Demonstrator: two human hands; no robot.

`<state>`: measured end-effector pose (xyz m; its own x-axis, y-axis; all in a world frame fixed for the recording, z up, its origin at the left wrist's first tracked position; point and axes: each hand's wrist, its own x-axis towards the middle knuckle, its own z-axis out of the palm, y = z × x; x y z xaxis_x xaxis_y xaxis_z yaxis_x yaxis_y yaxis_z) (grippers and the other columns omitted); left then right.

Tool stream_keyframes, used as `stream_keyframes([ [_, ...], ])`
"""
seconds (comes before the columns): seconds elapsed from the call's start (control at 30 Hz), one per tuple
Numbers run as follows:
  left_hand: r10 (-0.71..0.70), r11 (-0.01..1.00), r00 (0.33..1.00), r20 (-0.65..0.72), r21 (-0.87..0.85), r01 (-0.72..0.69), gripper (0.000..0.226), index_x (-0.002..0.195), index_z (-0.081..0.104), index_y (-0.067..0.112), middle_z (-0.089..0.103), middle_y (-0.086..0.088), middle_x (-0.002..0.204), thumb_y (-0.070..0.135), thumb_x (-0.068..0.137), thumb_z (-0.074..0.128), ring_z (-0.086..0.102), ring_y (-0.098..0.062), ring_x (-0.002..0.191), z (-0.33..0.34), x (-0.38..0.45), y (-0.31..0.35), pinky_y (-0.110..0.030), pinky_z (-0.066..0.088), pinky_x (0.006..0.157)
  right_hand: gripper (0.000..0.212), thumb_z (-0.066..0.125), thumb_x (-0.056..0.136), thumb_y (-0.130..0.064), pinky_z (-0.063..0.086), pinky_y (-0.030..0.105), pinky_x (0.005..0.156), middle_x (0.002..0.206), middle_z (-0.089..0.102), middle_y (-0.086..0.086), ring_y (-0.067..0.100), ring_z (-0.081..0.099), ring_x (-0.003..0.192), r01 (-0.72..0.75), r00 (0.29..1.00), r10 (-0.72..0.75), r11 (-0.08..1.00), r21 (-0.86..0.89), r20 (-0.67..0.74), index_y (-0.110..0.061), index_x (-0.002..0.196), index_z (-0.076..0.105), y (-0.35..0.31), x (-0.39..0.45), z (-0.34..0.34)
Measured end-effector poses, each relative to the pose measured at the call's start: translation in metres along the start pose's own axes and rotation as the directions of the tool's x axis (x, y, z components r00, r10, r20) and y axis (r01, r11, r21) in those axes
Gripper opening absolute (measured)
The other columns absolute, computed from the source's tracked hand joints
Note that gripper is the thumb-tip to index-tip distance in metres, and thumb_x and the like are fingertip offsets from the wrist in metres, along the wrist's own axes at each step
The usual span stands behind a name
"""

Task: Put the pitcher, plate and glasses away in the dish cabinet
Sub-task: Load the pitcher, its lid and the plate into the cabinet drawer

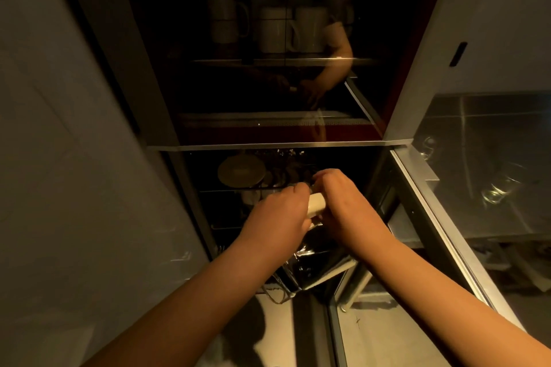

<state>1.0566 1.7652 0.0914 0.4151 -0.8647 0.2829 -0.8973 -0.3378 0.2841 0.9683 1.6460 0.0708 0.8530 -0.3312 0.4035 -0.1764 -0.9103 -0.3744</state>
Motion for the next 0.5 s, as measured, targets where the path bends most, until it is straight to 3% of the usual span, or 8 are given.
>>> stream_keyframes([
  [0.07,-0.024,1.000,1.000,-0.013,-0.007,0.024,0.027,0.112,0.046,0.018,0.058,0.001,0.106,0.024,0.088,0.059,0.057,-0.015,0.089,0.000,-0.002,-0.002,-0.014,0.023,0.053,0.042,0.068,0.079,-0.027,0.044,0.017,0.070,0.107,0.048,-0.009,0.003,0.051,0.090,-0.209,0.976,0.215,0.962,0.177,-0.019,-0.021,0.114,0.044,0.000,-0.007,0.005],
  [0.13,-0.034,0.999,0.999,-0.036,0.002,0.034,0.027,0.112,0.046,0.018,0.058,0.001,0.106,0.024,0.089,0.059,0.058,-0.016,0.091,0.001,-0.005,-0.004,-0.014,0.025,0.054,0.049,0.061,0.082,-0.037,0.043,0.014,0.069,0.106,0.049,-0.019,-0.003,0.053,0.088,-0.324,0.942,0.337,0.912,0.253,-0.007,-0.034,0.123,0.036,-0.001,-0.016,0.012],
  [0.23,-0.014,1.000,0.998,-0.058,0.016,0.015,0.027,0.109,0.045,0.018,0.058,0.001,0.102,0.024,0.088,0.061,0.059,-0.015,0.088,0.002,-0.011,-0.005,-0.012,0.023,0.053,0.052,0.051,0.085,-0.043,0.043,0.012,0.067,0.100,0.049,-0.027,-0.009,0.053,0.084,-0.296,0.948,0.315,0.927,0.229,-0.050,-0.042,0.131,0.028,-0.005,-0.023,0.018],
  [0.33,-0.026,1.000,0.997,-0.073,-0.007,0.026,0.029,0.107,0.047,0.018,0.059,0.001,0.101,0.026,0.086,0.064,0.061,-0.016,0.088,0.004,-0.014,-0.005,-0.011,0.029,0.059,0.039,0.046,0.084,-0.043,0.043,0.010,0.067,0.100,0.047,-0.030,-0.012,0.051,0.081,-0.196,0.969,0.224,0.953,0.229,-0.104,-0.041,0.121,0.035,-0.008,-0.023,0.018],
  [0.5,-0.029,0.999,0.998,-0.063,-0.023,0.027,0.029,0.111,0.049,0.017,0.061,-0.001,0.103,0.026,0.086,0.062,0.062,-0.018,0.087,0.008,-0.013,-0.004,-0.017,0.036,0.061,0.029,0.046,0.086,-0.042,0.042,0.012,0.070,0.139,0.043,-0.012,-0.004,0.052,0.085,-0.145,0.984,0.163,0.963,0.226,-0.065,-0.035,0.113,0.038,-0.002,-0.024,0.020],
])
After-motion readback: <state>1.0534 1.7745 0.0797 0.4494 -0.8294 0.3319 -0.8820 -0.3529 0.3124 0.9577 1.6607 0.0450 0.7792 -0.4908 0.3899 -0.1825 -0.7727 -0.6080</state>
